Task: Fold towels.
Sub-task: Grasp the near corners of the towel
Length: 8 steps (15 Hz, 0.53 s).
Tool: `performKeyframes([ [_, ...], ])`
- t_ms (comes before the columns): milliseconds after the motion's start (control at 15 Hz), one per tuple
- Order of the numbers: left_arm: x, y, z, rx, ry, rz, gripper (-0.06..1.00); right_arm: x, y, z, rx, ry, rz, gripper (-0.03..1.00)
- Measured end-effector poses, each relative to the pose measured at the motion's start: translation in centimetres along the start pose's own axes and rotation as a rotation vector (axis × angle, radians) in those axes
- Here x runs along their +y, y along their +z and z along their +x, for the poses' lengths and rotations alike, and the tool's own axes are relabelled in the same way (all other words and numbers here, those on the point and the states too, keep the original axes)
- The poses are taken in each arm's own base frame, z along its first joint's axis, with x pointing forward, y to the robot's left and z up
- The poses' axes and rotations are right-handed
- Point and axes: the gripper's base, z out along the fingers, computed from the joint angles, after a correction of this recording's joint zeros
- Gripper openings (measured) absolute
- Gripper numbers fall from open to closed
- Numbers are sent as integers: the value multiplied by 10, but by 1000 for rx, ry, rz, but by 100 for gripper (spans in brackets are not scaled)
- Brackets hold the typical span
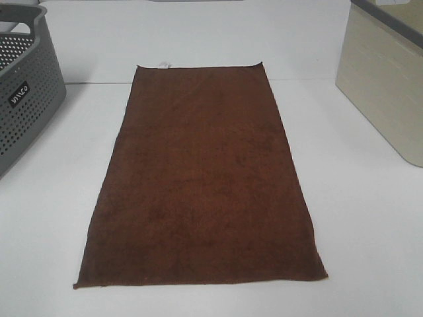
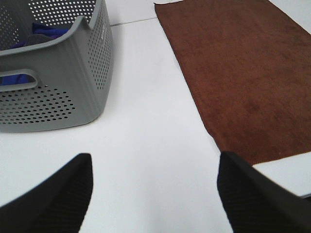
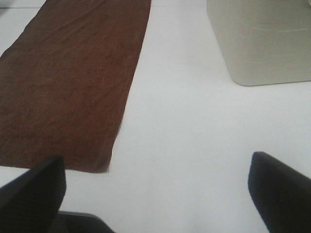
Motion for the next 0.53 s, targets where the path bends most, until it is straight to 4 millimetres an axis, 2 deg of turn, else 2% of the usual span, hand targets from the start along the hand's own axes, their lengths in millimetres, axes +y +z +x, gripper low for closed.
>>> performKeyframes([
  [533,0,0,0,0,0,0,69,0,0,0,0,0,0,96],
])
